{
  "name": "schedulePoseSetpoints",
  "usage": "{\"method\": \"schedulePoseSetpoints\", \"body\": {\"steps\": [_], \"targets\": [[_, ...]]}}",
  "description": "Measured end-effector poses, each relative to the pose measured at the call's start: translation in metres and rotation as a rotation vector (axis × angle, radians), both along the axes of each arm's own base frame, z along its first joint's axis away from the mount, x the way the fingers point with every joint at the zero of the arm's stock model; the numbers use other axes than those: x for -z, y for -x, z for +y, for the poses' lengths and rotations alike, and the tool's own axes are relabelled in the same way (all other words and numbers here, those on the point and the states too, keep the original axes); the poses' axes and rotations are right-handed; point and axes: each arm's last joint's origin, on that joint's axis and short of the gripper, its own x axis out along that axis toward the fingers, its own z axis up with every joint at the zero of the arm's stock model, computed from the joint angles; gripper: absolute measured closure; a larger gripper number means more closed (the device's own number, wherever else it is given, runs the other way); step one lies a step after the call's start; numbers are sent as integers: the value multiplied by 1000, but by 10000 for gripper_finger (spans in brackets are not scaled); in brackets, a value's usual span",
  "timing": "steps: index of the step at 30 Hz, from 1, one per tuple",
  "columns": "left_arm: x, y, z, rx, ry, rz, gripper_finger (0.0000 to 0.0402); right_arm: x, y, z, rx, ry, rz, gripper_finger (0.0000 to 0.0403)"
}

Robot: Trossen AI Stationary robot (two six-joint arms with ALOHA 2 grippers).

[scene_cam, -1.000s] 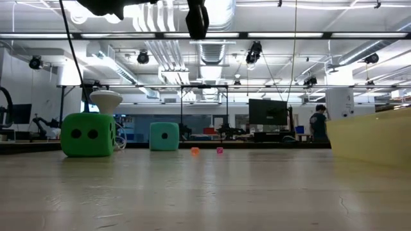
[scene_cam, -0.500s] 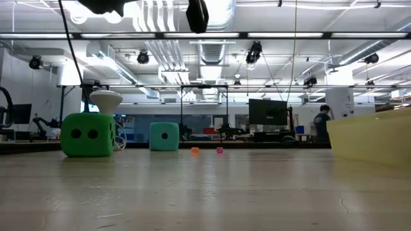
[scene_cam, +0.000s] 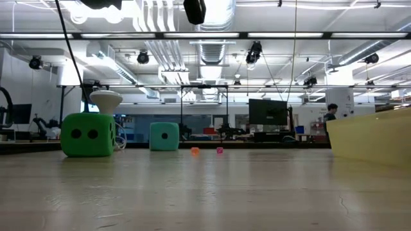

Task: Pick & Place Dice
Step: Put the small violet dice into the yellow bin

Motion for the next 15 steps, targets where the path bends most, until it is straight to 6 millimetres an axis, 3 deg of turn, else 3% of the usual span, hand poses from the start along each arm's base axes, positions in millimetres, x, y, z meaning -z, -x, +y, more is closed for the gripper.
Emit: {"method": "schedulePoseSetpoints", "body": {"steps": [15], "targets": [[0, 0, 0, 2, -18, -5, 353, 0, 0, 0, -3, -35, -24, 326]]}}
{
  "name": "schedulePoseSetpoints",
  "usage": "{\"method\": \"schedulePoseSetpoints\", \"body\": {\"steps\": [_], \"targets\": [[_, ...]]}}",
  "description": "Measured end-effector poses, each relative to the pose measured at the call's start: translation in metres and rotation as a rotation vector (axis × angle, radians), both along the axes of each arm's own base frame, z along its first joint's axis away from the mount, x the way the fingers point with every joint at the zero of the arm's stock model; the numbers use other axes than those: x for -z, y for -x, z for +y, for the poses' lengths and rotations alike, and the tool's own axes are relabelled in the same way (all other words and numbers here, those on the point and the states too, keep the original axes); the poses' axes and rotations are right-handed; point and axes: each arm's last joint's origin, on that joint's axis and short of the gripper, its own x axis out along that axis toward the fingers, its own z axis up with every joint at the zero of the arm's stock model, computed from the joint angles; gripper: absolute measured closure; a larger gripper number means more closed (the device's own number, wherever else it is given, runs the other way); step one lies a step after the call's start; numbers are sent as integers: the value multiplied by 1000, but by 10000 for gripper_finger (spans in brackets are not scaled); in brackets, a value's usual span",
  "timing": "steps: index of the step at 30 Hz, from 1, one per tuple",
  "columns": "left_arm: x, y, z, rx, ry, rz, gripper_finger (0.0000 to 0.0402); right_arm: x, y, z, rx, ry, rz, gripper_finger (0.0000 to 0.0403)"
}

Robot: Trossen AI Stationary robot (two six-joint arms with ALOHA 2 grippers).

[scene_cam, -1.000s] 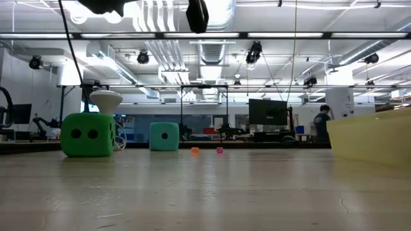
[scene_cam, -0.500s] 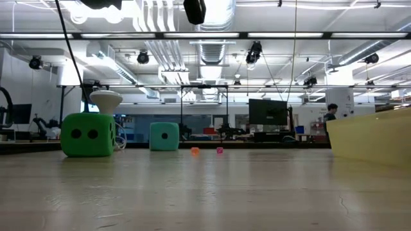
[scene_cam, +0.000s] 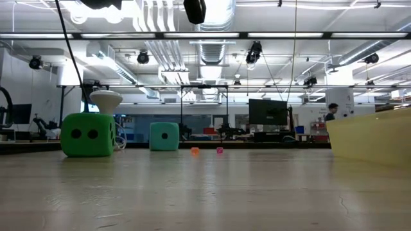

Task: Pick & Place Dice
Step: Put the small violet dice into the yellow bin

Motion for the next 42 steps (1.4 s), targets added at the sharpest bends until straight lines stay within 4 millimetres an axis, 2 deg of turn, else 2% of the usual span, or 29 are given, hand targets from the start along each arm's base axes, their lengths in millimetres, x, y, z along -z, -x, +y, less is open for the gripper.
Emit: {"method": "schedulePoseSetpoints", "body": {"steps": [5, 12, 17, 22, 30, 42], "targets": [[0, 0, 0, 1, 0, -1, 353, 1, -2, 0, -70, -9, 24, 297], [-2, 0, 0, 9, 8, -20, 353, 3, -11, -12, -22, -42, 6, 219], [-3, 0, 0, 10, 10, -22, 353, 3, -13, -16, -11, -26, 17, 193], [-3, 0, 0, 10, 11, -22, 353, 3, -16, -20, 1, -16, 25, 199], [-3, 0, 0, 10, 11, -23, 353, 2, -21, -29, 28, -5, 33, 234], [-3, 0, 0, 9, 11, -22, 353, 3, -22, -29, 20, 21, 53, 276]]}}
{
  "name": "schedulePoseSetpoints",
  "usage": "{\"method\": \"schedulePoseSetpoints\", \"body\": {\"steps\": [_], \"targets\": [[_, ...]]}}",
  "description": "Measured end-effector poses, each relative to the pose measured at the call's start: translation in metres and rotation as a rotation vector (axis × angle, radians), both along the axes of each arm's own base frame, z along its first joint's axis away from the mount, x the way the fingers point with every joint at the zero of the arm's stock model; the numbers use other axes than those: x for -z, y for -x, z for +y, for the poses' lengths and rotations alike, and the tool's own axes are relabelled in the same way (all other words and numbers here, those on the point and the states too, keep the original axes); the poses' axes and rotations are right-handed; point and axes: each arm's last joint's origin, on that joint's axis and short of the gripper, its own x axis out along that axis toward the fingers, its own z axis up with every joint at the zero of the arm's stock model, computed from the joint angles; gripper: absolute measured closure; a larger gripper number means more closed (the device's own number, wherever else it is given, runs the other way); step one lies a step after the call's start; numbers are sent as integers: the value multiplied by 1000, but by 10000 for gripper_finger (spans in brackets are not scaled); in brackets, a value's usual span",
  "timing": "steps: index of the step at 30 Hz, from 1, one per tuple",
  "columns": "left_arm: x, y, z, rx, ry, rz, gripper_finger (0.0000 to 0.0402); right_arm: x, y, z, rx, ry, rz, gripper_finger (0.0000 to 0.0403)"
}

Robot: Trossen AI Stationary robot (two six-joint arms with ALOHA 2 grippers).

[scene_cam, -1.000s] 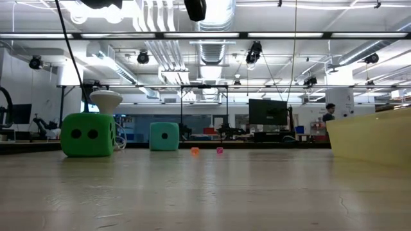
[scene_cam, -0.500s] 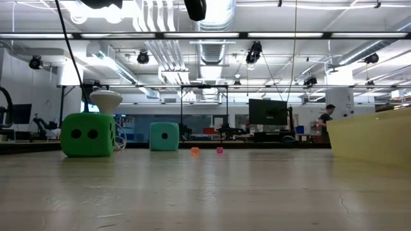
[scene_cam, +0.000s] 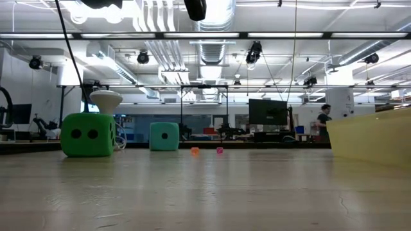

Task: Pick & Place Dice
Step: Put the small violet dice into the yellow bin

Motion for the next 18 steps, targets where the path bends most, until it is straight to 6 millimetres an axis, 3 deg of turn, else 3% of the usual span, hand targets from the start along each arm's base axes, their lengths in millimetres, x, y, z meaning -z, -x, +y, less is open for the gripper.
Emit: {"method": "schedulePoseSetpoints", "body": {"steps": [18], "targets": [[1, 0, 1, 1, 1, 7, 353, -4, -1, 2, -44, -22, -19, 290]]}}
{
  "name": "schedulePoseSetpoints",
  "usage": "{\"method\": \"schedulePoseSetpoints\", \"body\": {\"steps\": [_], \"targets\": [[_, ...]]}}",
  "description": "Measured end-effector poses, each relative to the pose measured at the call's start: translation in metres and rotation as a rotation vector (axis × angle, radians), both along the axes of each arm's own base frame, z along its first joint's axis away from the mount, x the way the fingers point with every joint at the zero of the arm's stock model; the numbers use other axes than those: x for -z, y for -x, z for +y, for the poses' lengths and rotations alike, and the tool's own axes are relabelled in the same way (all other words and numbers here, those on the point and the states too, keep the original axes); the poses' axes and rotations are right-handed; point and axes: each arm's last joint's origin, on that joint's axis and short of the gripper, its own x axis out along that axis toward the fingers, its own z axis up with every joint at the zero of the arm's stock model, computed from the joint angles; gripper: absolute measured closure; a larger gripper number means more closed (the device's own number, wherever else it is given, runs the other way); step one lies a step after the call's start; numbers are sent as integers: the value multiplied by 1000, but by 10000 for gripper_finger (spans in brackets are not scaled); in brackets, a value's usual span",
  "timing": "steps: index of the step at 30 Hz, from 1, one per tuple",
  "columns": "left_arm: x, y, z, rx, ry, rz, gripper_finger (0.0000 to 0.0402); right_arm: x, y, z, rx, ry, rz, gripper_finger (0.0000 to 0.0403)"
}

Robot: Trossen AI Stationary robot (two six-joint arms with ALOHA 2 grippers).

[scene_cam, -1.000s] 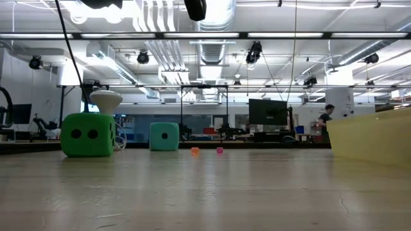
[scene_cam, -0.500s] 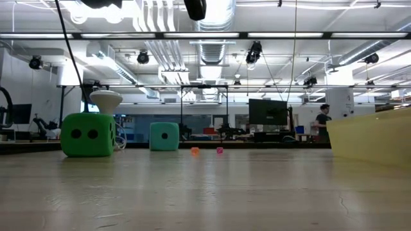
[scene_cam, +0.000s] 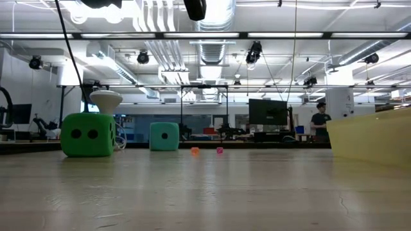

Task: Pick & Place Dice
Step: Put the small violet dice into the yellow bin

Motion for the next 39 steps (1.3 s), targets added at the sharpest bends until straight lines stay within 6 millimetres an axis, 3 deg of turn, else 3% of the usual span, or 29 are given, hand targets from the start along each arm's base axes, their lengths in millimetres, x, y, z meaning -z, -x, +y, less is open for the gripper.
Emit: {"method": "schedulePoseSetpoints", "body": {"steps": [18, 27, 39], "targets": [[-2, -1, 0, 5, 41, 2, 354, 0, 1, -1, 37, 38, 14, 349], [-3, -1, 0, 6, 48, 0, 288, -1, 1, -1, 40, 14, -6, 358], [-5, 0, 0, 12, 60, -7, 271, -2, 6, 8, 18, -8, -23, 358]]}}
